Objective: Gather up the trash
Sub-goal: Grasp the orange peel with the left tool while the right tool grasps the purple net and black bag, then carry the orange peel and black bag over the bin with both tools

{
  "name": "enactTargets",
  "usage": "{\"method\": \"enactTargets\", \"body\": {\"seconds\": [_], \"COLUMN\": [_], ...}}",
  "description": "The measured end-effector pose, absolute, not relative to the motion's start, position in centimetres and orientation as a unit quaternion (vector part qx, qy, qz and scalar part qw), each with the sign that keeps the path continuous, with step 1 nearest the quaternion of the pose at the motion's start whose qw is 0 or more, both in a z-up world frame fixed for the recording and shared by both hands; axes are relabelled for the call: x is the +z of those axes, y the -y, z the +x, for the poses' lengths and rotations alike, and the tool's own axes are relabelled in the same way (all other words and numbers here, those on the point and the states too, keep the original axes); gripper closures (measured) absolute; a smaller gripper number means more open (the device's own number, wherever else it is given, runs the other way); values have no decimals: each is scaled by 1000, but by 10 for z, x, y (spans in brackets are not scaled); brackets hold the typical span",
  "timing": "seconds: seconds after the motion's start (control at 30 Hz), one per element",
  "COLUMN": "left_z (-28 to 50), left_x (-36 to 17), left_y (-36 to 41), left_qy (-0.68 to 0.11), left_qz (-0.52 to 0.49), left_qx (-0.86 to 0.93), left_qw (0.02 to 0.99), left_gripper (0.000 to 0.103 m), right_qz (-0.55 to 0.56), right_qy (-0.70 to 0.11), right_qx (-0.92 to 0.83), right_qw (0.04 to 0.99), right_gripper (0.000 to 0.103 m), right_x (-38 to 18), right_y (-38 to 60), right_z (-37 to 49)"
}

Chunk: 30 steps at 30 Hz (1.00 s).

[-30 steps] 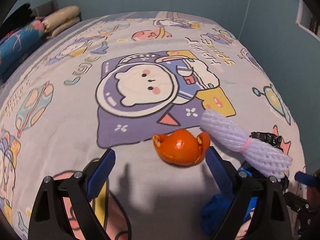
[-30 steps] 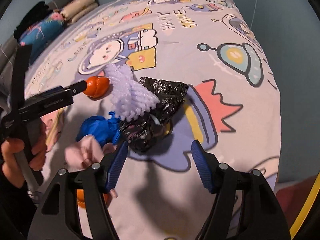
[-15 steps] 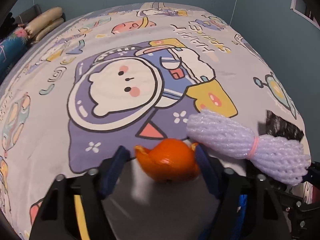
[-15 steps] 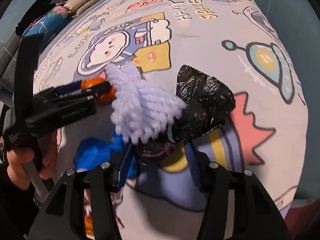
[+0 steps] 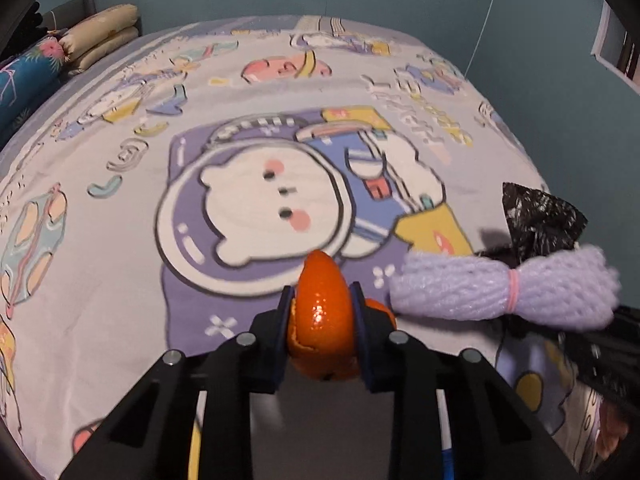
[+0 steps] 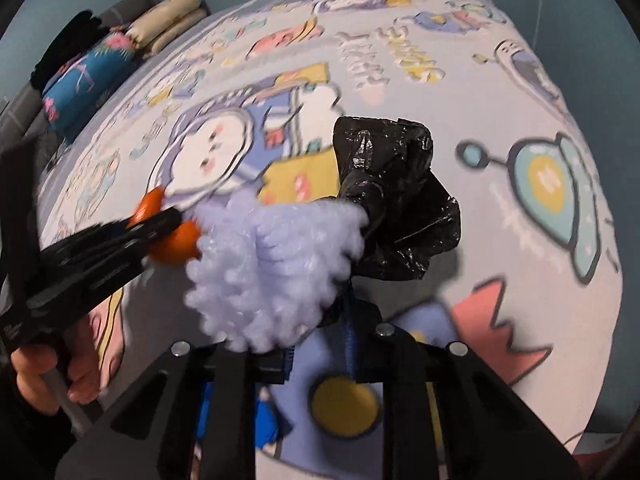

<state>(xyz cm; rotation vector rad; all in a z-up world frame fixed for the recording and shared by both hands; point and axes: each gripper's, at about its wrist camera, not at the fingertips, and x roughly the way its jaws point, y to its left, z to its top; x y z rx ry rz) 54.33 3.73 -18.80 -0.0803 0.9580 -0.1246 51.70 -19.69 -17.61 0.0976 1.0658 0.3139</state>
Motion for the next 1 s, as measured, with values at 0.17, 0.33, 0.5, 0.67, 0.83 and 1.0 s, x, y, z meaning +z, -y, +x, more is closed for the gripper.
{"method": "enactTargets", "body": {"seconds": [0.17, 0.33, 0.5, 0.67, 0.83, 1.0], "left_z": [545, 542, 530, 508, 483, 461], "left_x": [-165, -148, -134, -115, -90, -67], "left_y": [-55, -76, -91, -100, -99, -94], "left_qy": [-438, -425, -419, -408, -391, -373], "left_qz": [-46, -52, -58, -57, -55, -54], "left_qx": [-43, -22, -9, 4, 8, 7], "left_qw": [897, 904, 906, 911, 919, 926], "left_gripper": [77, 77, 77, 77, 77, 77], "right_qz": [75, 92, 99, 103, 100, 94], "right_qy": [-476, -455, -445, -435, -417, -400], "right_qx": [122, 104, 92, 86, 86, 92], "right_qw": [868, 880, 886, 890, 899, 907], "right_gripper": [85, 85, 85, 85, 85, 85], "right_x": [-151, -124, -106, -89, -67, -45], "right_y": [222, 248, 269, 284, 293, 295], "right_z": [533, 530, 509, 485, 456, 428]}}
